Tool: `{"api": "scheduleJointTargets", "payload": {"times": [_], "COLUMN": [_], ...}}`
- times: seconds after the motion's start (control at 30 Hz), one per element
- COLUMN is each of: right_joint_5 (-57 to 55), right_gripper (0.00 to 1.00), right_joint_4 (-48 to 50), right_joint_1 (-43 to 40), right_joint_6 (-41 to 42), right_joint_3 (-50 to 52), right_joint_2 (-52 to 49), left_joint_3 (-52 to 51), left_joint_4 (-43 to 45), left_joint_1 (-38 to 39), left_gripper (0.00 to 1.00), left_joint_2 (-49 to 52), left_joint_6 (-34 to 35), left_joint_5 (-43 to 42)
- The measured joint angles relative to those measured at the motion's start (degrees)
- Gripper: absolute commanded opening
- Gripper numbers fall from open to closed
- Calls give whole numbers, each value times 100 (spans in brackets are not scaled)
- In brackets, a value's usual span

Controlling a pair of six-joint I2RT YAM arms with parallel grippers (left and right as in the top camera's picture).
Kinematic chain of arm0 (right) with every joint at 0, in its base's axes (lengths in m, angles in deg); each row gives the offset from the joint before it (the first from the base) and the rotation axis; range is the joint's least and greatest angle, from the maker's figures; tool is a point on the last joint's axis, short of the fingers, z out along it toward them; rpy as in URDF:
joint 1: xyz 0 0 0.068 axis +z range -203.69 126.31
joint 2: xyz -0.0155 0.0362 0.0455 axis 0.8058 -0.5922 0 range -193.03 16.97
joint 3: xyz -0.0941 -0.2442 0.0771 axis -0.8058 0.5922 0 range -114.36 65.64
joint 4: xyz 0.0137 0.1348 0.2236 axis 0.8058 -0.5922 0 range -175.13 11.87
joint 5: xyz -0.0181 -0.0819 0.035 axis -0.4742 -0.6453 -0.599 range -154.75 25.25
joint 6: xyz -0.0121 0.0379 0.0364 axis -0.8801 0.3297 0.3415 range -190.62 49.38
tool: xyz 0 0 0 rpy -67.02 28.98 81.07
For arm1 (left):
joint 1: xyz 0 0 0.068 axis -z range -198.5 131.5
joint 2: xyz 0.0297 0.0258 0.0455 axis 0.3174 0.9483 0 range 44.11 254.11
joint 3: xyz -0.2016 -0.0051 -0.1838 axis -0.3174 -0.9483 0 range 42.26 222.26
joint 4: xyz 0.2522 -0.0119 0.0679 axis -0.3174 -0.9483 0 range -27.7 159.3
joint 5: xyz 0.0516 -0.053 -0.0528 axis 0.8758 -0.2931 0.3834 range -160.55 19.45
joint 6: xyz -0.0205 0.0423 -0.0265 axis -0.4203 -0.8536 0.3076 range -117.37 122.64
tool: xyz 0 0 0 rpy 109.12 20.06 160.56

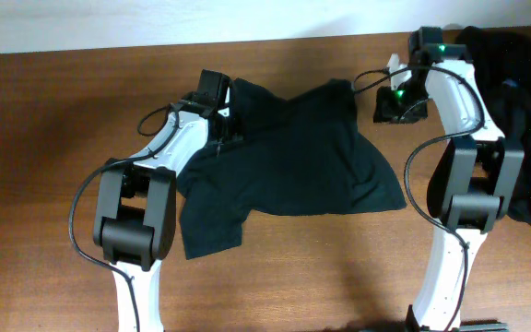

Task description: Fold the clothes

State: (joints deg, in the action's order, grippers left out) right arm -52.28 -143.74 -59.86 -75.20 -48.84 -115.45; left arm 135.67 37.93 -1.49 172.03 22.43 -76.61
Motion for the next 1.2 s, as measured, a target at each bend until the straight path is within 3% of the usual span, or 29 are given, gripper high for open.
{"api": "scheduleJointTargets", "payload": {"times": [0.47,0.73,1.03,1.2], "right_joint_5": [251,289,326,79], "right_gripper": [4,4,4,4], "right_joint_4": [-376,48,1016,1045], "right_joint_1": [262,387,369,374], "right_joint_6": [-164,-186,-181,-35], "right_joint_3": [413,573,1427,1506], "right_joint_2": [0,0,142,210], "left_joint_3": [-7,-9,-9,-9], "left_joint_4": [13,15,20,20], "left_joint_1": [0,0,0,0], "left_gripper": [57,57,57,57], "left_joint_2": [0,0,0,0], "left_joint_6": [0,0,0,0], "left_joint_5": [0,0,4,4]}}
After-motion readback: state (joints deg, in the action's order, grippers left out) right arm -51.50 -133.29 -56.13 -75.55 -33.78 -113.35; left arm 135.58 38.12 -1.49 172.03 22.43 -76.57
